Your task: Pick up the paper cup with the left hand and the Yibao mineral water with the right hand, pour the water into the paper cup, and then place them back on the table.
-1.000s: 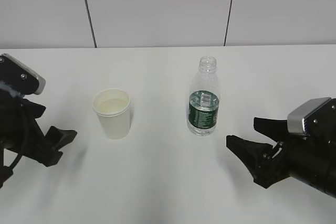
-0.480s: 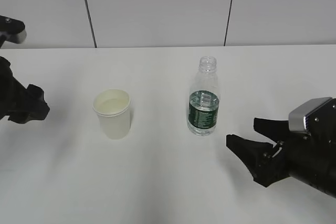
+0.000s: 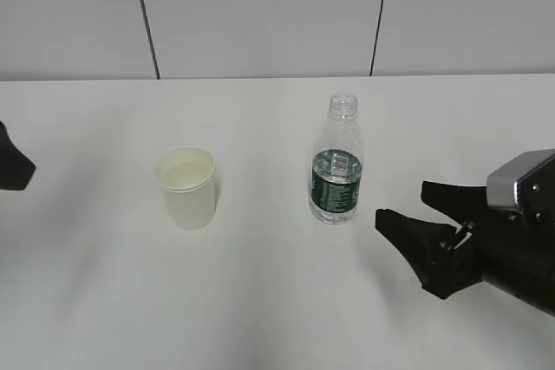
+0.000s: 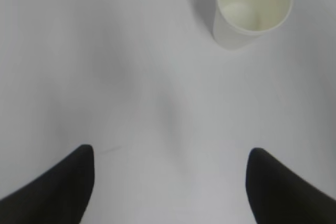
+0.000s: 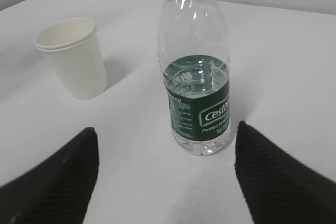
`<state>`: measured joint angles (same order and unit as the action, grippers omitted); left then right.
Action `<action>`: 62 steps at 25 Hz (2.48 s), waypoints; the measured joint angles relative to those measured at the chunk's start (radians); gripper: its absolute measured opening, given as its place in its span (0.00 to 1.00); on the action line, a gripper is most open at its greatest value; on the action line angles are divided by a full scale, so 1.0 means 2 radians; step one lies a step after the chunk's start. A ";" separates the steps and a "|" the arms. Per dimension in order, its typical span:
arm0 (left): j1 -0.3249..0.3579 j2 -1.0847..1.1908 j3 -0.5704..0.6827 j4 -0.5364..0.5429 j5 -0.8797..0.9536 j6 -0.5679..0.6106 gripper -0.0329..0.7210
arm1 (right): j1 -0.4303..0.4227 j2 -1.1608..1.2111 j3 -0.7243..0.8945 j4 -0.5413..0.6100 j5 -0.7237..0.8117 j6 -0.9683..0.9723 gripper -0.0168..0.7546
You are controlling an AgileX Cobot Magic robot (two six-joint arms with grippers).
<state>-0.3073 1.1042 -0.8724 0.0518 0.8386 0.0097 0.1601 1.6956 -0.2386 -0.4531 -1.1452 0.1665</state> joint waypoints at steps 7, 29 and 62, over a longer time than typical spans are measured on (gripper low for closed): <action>0.000 -0.176 0.089 -0.011 0.014 0.000 0.81 | 0.000 -0.008 0.001 0.000 0.000 0.006 0.79; 0.000 -0.518 0.178 -0.036 0.138 0.000 0.80 | 0.000 -0.009 0.001 -0.009 0.000 0.009 0.79; 0.138 -0.561 0.178 -0.037 0.137 0.000 0.76 | 0.000 -0.069 0.004 -0.032 0.074 0.034 0.79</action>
<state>-0.0315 -0.0186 -0.5157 -0.0217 1.1130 0.0104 0.1601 1.5574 -0.2310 -0.5169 -0.9976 0.2337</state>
